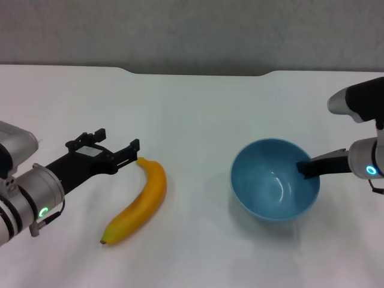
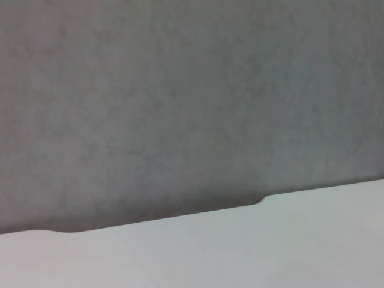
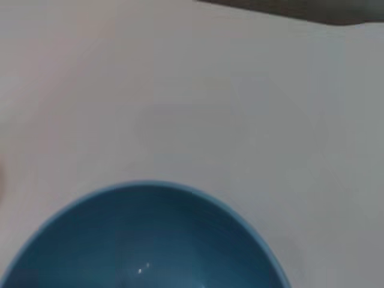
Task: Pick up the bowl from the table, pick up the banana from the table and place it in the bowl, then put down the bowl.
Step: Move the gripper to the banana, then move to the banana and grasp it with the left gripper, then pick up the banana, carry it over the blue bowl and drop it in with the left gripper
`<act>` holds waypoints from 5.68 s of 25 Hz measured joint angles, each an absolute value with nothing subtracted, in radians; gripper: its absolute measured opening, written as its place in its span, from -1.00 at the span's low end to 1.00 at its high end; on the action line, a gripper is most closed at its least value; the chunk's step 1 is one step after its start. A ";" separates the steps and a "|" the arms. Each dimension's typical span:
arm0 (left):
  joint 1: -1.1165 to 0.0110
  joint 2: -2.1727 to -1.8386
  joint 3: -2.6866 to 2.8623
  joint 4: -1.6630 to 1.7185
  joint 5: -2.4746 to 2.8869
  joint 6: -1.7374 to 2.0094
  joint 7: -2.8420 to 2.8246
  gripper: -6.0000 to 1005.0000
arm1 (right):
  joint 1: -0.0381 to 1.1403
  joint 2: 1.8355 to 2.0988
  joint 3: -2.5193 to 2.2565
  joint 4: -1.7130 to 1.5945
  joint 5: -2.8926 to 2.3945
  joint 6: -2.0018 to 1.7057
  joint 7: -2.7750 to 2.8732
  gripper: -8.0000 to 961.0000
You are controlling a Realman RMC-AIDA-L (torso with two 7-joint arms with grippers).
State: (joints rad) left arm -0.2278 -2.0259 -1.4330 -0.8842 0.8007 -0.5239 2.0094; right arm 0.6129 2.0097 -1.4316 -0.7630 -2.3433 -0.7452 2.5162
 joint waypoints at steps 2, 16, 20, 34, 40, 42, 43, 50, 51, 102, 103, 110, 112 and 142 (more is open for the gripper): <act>-0.213 -2.023 -1.436 -0.933 0.911 -0.524 1.906 0.77 | 0.606 2.010 -1.428 -0.777 -2.343 -0.749 2.518 -0.91; -0.291 -2.033 -1.460 -0.964 1.629 -0.492 1.256 0.77 | 0.551 2.009 -1.416 -0.886 -2.345 -0.766 2.519 -0.92; -0.322 -2.034 -1.451 -0.946 1.704 -0.481 1.138 0.77 | 0.546 2.009 -1.416 -0.894 -2.344 -0.770 2.519 -0.92; -0.367 -2.042 -1.300 -0.886 1.853 -0.336 0.990 0.77 | 0.548 2.010 -1.420 -0.923 -2.346 -0.782 2.520 -0.92; -0.419 -2.044 -1.297 -0.806 1.848 -0.331 0.951 0.77 | 0.550 2.010 -1.422 -0.921 -2.344 -0.783 2.520 -0.92; -0.438 -2.045 -1.297 -0.776 1.846 -0.330 0.937 0.77 | 0.550 2.009 -1.424 -0.921 -2.341 -0.781 2.520 -0.92; -0.447 -2.045 -1.296 -0.762 1.846 -0.329 0.933 0.77 | 0.550 2.009 -1.424 -0.922 -2.341 -0.779 2.520 -0.92; -0.468 -2.046 -1.296 -0.730 1.846 -0.332 0.922 0.77 | 0.552 2.010 -1.425 -0.919 -2.339 -0.777 2.520 -0.92; -0.468 -2.046 -1.296 -0.731 1.846 -0.333 0.921 0.76 | 0.552 2.010 -1.425 -0.918 -2.339 -0.777 2.520 -0.92; -0.350 -2.042 -1.329 -1.200 1.342 -0.472 1.197 0.18 | 0.678 2.011 -1.513 -0.700 -2.050 -0.718 2.513 -0.92; -0.356 -2.042 -1.322 -1.190 1.321 -0.472 1.218 0.18 | 0.682 2.012 -1.514 -0.694 -2.047 -0.714 2.514 -0.92; -0.395 -2.045 -1.277 -1.115 1.163 -0.466 1.372 0.22 | 0.724 2.016 -1.554 -0.655 -2.013 -0.710 2.517 -0.92; -0.407 -2.045 -1.269 -1.083 1.102 -0.470 1.419 0.23 | 0.728 2.016 -1.589 -0.656 -1.975 -0.705 2.515 -0.92; -0.402 -2.046 -1.229 -1.018 0.897 -0.478 1.641 0.72 | 0.744 2.009 -1.608 -0.649 -1.950 -0.715 2.520 -0.92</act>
State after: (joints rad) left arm -0.4021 -2.0456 -1.2290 -1.0185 0.8968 -0.4784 1.6413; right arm 0.7441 2.0094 -1.6085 -0.6493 -1.9499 -0.7152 2.5203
